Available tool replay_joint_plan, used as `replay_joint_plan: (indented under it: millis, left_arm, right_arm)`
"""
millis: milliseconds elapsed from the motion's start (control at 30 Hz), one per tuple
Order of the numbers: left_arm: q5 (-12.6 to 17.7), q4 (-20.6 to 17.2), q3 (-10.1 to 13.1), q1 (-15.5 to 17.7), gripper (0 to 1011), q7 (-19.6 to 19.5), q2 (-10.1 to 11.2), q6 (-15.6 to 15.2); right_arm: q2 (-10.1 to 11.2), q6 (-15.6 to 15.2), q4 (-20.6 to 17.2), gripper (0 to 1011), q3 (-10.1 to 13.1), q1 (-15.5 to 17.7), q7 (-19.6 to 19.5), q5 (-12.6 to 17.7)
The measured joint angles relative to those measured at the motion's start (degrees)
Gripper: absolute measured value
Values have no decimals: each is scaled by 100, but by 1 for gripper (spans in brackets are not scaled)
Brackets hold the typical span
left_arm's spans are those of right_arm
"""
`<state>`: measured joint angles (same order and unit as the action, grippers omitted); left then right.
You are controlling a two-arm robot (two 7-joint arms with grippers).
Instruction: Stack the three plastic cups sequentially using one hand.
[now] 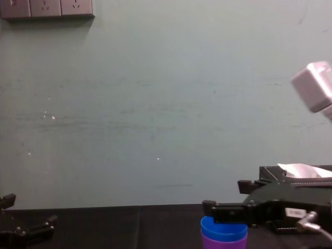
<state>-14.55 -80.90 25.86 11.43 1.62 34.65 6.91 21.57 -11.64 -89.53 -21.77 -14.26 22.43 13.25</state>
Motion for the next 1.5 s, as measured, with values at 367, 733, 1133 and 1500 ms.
replay_joint_plan:
  millis: [367, 733, 1133, 1500]
  left_arm:
    - [0, 0, 0, 0, 1000, 0, 0, 0]
    - [0, 0, 0, 0, 1000, 0, 0, 0]
    - [0, 0, 0, 0, 1000, 0, 0, 0]
    - [0, 0, 0, 0, 1000, 0, 0, 0]
  right_arm:
    - [805, 371, -701, 1003, 318, 667, 578, 538]
    - [1596, 906, -953, 1003, 400, 1145, 1335, 965]
    - [1862, 1209, -824, 1003, -34, 1260, 1501, 804]
    - [1749, 1118, -610, 1003, -350, 1076, 1480, 786]
